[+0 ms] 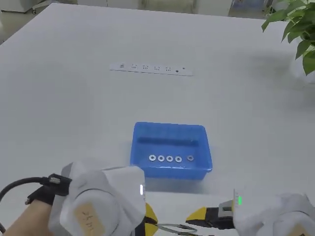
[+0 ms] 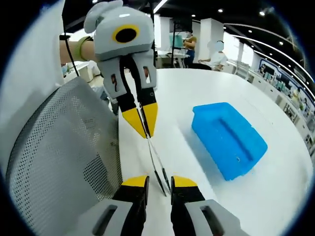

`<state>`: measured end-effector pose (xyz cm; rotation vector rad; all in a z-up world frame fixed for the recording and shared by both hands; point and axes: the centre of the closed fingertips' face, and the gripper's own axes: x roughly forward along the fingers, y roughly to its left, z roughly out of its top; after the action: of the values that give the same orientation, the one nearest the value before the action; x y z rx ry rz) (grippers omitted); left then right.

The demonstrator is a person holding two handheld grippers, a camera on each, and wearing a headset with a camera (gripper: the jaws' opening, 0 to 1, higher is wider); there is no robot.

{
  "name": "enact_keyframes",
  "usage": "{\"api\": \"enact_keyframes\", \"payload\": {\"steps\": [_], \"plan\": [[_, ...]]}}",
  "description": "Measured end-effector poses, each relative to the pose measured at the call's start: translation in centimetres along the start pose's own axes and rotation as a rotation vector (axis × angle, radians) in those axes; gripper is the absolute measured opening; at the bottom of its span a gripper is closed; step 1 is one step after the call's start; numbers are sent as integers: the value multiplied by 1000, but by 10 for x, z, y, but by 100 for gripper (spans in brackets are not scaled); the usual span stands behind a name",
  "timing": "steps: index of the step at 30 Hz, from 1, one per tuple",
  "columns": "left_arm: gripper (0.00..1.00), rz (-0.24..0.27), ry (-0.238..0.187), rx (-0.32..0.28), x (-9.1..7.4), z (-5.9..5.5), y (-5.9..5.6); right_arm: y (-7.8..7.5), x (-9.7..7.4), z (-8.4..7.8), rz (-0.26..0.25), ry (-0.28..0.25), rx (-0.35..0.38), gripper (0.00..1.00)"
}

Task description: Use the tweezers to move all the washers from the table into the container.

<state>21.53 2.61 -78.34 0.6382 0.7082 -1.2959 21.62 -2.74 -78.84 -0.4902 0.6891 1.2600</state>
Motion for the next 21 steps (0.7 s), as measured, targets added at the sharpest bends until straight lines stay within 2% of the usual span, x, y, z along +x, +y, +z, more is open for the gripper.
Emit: {"api": "enact_keyframes", "payload": {"steps": [3,5,9,11,14,17,21], "plan": [[0,-11,45,20,8,-11,1,-11,-17,-4,-80,-45,86,20],[0,-17,63,17,12,-16,3,-19,-29,-4,-139,-80,145,24],[0,-38,116,13,17,-23,3,-31,-49,0,-220,-148,244,31],[0,-41,145,23,19,-25,3,-37,-65,5,-274,-207,308,35],[0,-41,173,16,23,-29,5,-41,-83,11,-318,-283,372,40],[0,-45,196,10,25,-32,5,-41,-97,11,-354,-297,384,43],[0,-42,219,-9,25,-34,4,-42,-109,7,-422,-269,353,48]]}}
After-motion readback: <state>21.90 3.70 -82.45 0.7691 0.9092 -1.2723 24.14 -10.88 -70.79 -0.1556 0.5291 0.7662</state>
